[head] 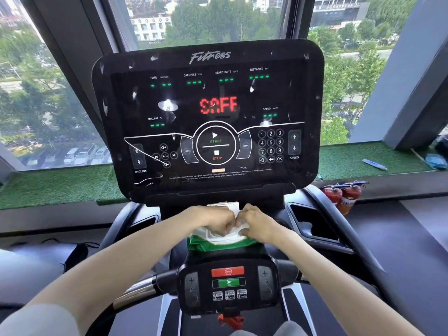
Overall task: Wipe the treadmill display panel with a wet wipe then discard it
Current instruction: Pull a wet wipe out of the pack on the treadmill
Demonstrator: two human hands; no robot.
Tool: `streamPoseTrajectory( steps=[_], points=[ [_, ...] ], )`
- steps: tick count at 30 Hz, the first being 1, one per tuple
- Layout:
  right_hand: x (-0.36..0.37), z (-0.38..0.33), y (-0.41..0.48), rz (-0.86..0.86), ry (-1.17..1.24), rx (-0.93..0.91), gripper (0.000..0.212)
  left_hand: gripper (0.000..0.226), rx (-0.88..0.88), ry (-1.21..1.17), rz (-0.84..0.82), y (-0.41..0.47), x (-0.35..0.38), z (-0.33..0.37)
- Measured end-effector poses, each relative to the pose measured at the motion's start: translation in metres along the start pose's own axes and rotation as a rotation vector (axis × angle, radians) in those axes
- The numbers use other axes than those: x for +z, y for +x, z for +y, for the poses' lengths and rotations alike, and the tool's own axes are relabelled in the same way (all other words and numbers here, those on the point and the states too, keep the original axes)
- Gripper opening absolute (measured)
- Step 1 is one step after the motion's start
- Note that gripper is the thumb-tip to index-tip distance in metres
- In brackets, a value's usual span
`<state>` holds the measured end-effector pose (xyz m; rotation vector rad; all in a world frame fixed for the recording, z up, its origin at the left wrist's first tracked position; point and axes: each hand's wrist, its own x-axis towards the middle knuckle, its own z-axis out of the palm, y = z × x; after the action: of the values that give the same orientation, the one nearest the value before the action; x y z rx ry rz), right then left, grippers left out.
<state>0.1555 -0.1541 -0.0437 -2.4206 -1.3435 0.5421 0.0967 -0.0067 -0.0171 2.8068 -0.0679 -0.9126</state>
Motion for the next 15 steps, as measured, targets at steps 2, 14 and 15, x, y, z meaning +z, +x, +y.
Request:
streamPoseTrajectory(
  steps=[2,14,15],
  points=[
    [0.0,0.0,0.001,-0.011,0.021,0.009,0.027,0.021,0.003,-0.031,0.013,-0.002,0.001,-0.003],
    [0.0,-0.004,0.005,-0.019,0.09,0.029,0.029,0.019,-0.014,-0.348,0.198,-0.013,0.003,-0.017],
    [-0.001,-0.004,0.006,-0.018,0.086,0.023,0.029,0.018,-0.022,-0.341,0.234,-0.011,0.006,-0.018]
  ],
)
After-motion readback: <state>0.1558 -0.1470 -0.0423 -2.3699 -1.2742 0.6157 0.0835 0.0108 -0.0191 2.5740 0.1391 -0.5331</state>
